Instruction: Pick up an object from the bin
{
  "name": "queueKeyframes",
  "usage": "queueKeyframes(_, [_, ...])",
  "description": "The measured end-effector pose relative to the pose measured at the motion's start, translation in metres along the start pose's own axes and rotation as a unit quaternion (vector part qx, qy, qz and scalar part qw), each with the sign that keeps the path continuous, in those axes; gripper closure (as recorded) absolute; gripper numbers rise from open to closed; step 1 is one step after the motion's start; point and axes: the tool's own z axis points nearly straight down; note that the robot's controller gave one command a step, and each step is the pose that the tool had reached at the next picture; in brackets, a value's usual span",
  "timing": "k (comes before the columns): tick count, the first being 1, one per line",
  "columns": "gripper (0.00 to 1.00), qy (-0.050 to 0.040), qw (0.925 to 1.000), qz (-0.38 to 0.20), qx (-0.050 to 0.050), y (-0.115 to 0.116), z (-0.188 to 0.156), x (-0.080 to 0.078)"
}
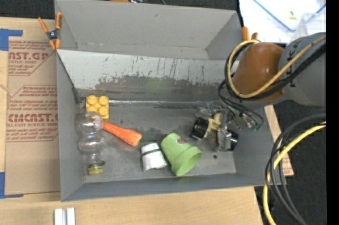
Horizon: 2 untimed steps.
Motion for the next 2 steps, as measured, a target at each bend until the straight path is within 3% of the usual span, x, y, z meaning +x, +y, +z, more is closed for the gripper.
queueKeyframes(1, [1.00, 0.0022, 0.9985, -0.055, -0.002, 0.0148, -0.0003, 0.0067])
queueKeyframes(2, [1.00, 0.0023, 0.9985, -0.055, -0.002, 0.0148, -0.0006, 0.0067])
